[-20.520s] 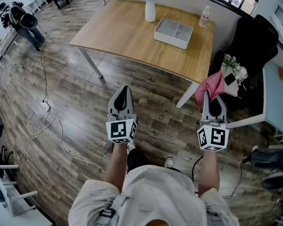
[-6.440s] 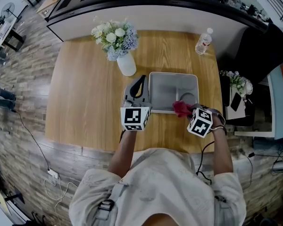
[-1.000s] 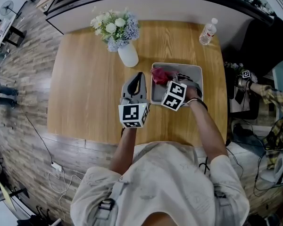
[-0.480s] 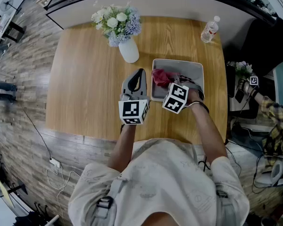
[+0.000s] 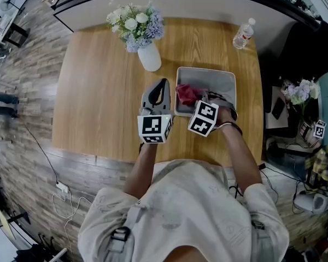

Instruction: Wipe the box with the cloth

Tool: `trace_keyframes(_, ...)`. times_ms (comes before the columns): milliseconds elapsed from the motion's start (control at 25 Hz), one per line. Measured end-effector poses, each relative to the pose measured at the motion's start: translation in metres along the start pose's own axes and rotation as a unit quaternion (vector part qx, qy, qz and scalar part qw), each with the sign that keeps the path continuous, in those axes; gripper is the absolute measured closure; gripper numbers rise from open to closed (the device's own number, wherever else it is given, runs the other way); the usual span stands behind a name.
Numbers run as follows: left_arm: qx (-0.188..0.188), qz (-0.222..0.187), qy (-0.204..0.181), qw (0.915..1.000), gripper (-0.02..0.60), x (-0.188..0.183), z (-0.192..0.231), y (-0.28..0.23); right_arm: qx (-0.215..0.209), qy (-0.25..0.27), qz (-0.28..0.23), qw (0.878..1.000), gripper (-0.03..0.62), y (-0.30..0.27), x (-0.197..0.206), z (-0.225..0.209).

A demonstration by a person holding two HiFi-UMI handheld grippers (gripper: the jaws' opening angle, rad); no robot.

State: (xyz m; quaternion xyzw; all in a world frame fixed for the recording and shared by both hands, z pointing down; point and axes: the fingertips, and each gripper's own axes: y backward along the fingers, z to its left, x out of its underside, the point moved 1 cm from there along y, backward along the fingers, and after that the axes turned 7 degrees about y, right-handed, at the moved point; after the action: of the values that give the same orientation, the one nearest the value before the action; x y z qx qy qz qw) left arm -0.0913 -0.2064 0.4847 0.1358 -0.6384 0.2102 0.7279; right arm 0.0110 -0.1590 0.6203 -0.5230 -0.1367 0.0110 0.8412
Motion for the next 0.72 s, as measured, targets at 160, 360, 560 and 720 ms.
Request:
trace_keyframes(160,-0.001,0.003,0.000,1.0000,0.568,0.004,0.001,0.001,-0.017,0.002,0.002,1.000,0.530,0.005,0.000,0.010)
trace_keyframes(360,0.001,0.005,0.005,1.0000,0.568,0.007,-0.002,0.000,-0.048,0.008,0.002,0.999,0.530,0.013,0.001,0.027)
trace_keyframes(560,0.004,0.007,0.006,0.9999,0.568,0.007,-0.004,0.000,-0.064,0.006,0.002,0.998,0.530,0.021,-0.001,0.036)
trace_keyframes(720,0.003,0.007,0.006,0.9999,0.568,0.007,-0.004,0.001,-0.083,-0.004,-0.003,0.996,0.530,0.026,0.000,0.041)
